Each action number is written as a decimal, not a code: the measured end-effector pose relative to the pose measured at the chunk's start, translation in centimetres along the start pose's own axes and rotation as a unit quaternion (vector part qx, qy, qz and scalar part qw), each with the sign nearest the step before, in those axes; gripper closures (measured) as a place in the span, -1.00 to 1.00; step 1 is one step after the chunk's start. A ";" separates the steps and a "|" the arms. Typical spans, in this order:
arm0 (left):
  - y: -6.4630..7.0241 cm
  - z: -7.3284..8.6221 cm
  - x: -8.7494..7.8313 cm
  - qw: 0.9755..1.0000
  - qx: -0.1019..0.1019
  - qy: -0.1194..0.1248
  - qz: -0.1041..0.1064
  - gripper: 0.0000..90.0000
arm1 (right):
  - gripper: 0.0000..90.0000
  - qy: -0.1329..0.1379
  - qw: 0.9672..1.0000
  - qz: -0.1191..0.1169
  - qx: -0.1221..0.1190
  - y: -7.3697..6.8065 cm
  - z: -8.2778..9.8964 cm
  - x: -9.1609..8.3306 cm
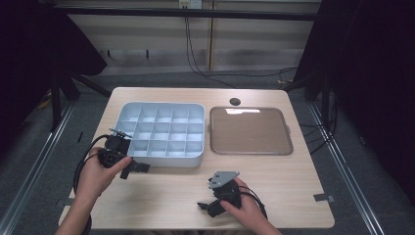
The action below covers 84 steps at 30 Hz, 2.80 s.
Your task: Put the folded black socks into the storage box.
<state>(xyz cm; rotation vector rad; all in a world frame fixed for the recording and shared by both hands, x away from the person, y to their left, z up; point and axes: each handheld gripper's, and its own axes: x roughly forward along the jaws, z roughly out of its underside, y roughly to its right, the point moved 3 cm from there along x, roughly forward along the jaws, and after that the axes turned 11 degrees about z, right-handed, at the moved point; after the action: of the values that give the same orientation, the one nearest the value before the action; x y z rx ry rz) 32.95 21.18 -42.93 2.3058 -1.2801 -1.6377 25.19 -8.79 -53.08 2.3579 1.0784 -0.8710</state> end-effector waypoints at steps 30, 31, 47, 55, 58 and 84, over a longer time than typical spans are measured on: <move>-0.3 2.9 3.7 1.000 0.016 -0.008 0.022 -0.55 | -0.74 0.000 1.000 0.000 0.000 0.0 0.0 0.0; -0.3 2.9 3.8 1.000 0.018 -0.007 0.025 -0.55 | -0.74 0.000 1.000 0.000 0.000 0.0 0.0 0.0; -1.3 4.0 4.8 0.999 0.027 -0.001 0.034 -0.55 | -0.74 0.000 1.000 0.000 0.000 0.0 0.0 0.0; -1.6 4.6 5.4 0.999 0.028 0.003 0.037 -0.55 | -0.74 0.000 1.000 0.000 0.000 0.0 0.0 0.0; -1.8 4.7 5.6 0.999 0.031 0.002 0.037 -0.55 | -0.74 0.000 1.000 0.000 0.000 0.0 0.0 0.0; -1.8 6.1 6.7 0.988 0.150 0.035 -0.004 -0.66 | -0.74 -0.001 1.000 -0.003 0.002 -0.1 0.0 0.0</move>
<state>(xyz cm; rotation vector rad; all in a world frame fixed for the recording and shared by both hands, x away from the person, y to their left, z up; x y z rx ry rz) 29.80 20.64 -51.59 2.5080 -1.6000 -1.4361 25.10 -8.75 -53.08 2.3570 1.0834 -0.8778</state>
